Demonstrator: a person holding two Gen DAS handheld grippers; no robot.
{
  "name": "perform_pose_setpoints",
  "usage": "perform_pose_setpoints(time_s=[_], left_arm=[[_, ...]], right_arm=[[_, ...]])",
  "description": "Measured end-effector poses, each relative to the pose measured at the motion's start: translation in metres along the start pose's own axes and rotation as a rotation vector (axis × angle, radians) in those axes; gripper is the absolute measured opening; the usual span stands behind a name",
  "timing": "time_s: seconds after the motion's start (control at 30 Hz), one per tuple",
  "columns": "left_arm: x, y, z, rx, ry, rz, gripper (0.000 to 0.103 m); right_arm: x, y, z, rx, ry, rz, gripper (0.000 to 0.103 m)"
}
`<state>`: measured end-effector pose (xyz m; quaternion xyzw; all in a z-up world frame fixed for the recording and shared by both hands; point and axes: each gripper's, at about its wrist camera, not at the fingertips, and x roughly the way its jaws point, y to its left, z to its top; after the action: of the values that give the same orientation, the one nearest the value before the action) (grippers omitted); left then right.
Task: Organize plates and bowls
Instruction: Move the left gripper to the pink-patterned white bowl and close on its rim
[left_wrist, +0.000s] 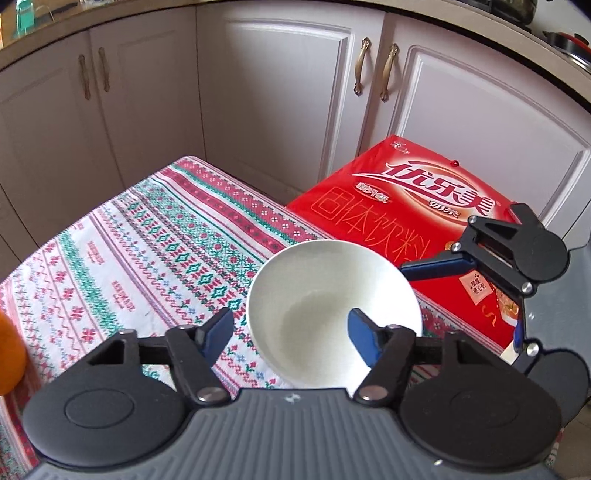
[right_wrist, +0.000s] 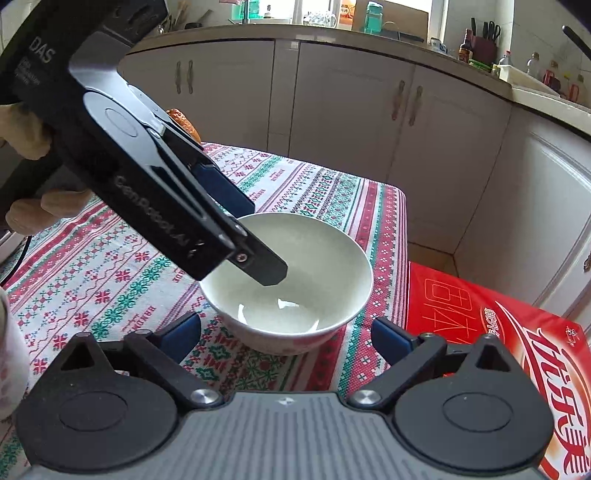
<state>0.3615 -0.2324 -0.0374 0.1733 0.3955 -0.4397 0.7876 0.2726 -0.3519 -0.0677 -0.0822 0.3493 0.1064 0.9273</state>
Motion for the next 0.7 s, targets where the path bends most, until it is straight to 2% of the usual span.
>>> perform_pose_setpoints(time_s=[0.1,0.27,0.7], left_arm=[[0.003,0.000,0.002,0.003,0.001,-0.009,0.058],[0.007,0.000,0.005,0.008,0.005,-0.015,0.058],[0.014,0.001,0.008,0.021,0.023,-0.018,0.054]], right_arm=[[0.003,-0.002,0.000,0.000,0.001,0.004,0.095],[0.003,-0.003,-0.001,-0.003,-0.002,0.017,0.089],[-0.002,-0.002,0.000,-0.006,-0.013,0.028,0.089]])
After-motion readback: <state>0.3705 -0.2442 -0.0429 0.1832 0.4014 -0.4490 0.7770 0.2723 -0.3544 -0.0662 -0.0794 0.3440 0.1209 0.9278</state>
